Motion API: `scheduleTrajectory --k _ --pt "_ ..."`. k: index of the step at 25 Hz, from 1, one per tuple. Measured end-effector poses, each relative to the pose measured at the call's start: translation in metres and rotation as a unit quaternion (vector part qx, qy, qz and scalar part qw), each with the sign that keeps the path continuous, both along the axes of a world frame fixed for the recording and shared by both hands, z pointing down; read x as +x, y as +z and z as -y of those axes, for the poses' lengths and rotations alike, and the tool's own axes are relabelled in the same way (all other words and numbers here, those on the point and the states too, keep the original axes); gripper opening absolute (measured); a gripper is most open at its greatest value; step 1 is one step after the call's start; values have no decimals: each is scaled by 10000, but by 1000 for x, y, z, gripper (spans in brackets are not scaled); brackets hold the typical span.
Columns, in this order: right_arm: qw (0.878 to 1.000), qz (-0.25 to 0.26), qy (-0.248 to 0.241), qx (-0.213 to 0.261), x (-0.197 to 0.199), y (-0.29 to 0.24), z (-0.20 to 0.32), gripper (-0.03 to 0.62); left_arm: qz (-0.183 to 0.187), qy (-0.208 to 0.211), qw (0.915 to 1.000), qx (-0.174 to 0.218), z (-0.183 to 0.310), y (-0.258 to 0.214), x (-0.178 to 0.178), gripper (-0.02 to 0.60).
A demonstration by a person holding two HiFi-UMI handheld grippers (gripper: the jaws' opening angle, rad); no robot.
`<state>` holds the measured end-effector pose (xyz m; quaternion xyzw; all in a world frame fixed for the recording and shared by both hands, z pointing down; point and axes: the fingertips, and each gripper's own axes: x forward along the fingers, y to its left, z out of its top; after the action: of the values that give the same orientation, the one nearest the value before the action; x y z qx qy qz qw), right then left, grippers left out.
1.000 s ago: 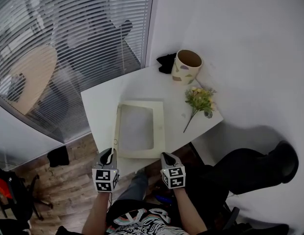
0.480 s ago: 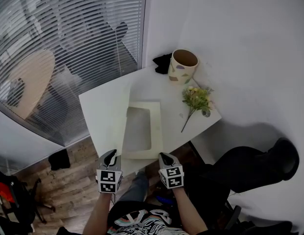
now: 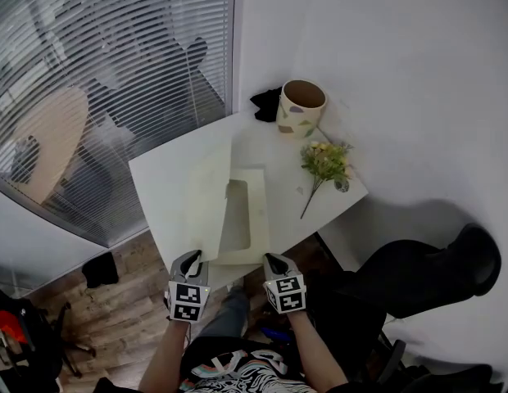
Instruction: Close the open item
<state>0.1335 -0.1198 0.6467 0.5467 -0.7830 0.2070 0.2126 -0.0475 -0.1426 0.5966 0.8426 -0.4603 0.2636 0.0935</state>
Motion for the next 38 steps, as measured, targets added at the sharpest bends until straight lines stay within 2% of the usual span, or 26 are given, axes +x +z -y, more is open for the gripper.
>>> scheduleTrajectory --k 13,22,31,38 --pt "10000 47 26 19 0 -1 -1 0 363 468 9980 -207 -5 12 21 120" --pt "9999 107 58 8 0 0 -1 0 650 845 9938 -327 -6 23 35 130" --pt "9997 201 148 -1 2 0 0 0 999 1222 9865 -428 -8 34 46 143" --pt "9995 269 183 -9 2 1 -1 0 1291 1557 9778 -556 -11 44 52 150"
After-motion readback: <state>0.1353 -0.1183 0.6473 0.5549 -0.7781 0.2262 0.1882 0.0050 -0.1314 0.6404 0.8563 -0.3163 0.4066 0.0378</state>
